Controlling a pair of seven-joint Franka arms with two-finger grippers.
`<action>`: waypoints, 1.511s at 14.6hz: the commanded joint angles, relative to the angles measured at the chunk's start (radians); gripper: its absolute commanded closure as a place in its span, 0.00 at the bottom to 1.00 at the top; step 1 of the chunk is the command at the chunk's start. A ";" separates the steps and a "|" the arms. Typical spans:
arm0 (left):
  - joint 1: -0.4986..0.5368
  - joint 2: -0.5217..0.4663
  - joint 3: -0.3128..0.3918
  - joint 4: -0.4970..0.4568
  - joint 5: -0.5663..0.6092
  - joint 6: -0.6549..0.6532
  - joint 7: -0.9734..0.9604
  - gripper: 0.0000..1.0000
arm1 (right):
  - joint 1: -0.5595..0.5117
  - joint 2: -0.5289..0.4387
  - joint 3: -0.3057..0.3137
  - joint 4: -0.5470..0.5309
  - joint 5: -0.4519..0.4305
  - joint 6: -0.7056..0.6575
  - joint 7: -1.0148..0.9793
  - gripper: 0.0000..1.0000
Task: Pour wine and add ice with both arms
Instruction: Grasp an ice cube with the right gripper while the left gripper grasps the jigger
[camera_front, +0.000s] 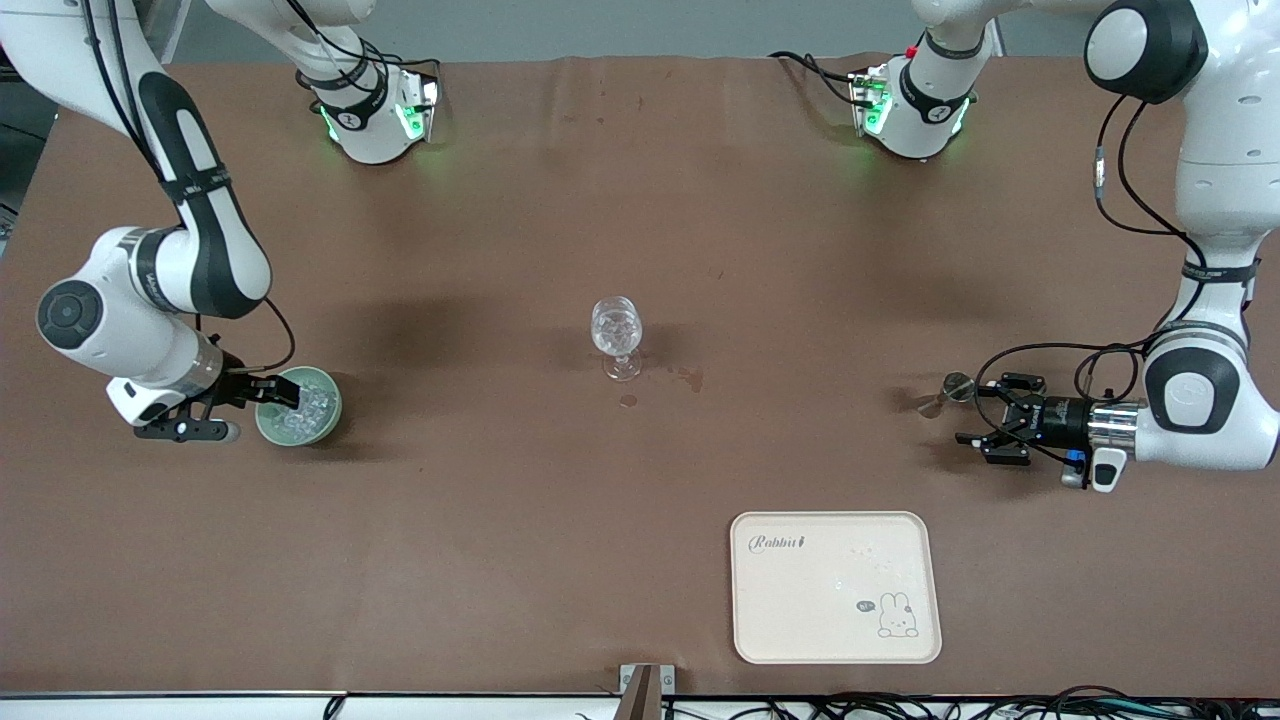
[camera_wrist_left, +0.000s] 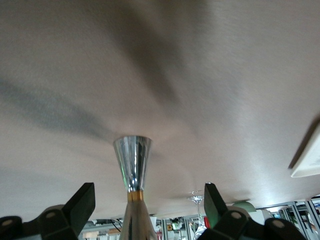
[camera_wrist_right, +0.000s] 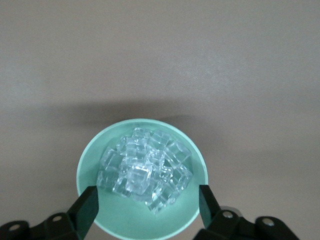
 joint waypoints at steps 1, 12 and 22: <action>0.004 -0.006 -0.004 -0.035 -0.055 -0.010 -0.003 0.07 | -0.006 0.012 0.009 -0.024 -0.016 0.034 0.012 0.22; 0.021 0.005 -0.004 -0.059 -0.115 -0.096 -0.007 0.39 | 0.010 0.045 0.009 -0.041 -0.016 0.091 0.014 0.43; 0.030 0.027 -0.004 -0.056 -0.129 -0.096 0.002 0.57 | 0.013 0.054 0.009 -0.061 -0.016 0.122 0.014 0.67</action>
